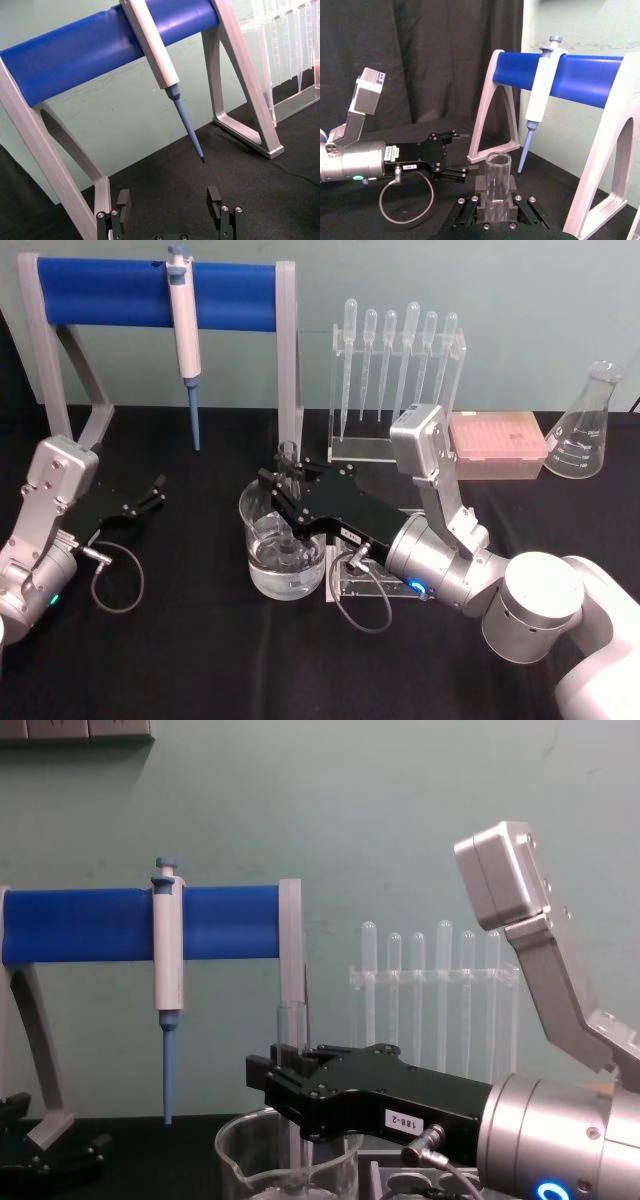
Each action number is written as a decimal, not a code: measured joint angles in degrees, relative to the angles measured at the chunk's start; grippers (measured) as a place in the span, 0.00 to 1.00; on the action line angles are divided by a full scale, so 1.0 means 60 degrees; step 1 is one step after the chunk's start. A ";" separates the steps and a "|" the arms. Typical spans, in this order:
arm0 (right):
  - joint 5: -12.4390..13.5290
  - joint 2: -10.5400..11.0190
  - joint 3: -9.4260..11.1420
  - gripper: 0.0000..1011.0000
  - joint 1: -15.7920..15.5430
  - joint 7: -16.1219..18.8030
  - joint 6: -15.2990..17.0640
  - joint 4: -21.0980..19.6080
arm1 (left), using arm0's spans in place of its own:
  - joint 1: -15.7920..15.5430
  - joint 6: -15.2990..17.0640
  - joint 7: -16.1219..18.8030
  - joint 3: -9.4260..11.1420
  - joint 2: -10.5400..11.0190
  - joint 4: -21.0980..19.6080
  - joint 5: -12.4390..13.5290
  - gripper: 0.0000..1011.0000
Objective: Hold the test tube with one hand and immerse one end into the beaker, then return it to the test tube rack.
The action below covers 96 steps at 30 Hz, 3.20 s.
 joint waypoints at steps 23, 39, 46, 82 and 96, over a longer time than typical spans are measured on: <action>0.0000 0.0000 0.0000 0.22 0.0001 -0.0001 0.0000 0.0000 | 0.0001 -0.0001 0.0000 -0.0001 0.0000 0.0000 0.0000 0.99; -0.0049 0.0261 0.0189 0.22 -0.0012 -0.0137 0.0480 -0.1220 | 0.0000 0.0000 0.0000 0.0000 0.0000 0.0000 0.0000 0.99; 0.0096 0.0568 0.0498 0.22 0.0043 -0.0290 0.0967 -0.2535 | 0.0000 0.0000 0.0000 0.0000 0.0000 0.0000 0.0000 0.99; 0.0433 0.1888 0.2043 0.22 -0.2125 -0.1163 0.1212 -0.3634 | 0.0000 -0.0001 0.0000 -0.0001 0.0000 0.0000 0.0001 0.99; 0.0037 0.1708 0.1753 0.22 -0.1958 -0.1116 0.1355 -0.3114 | 0.0000 0.0000 0.0000 0.0000 0.0000 0.0000 0.0000 0.99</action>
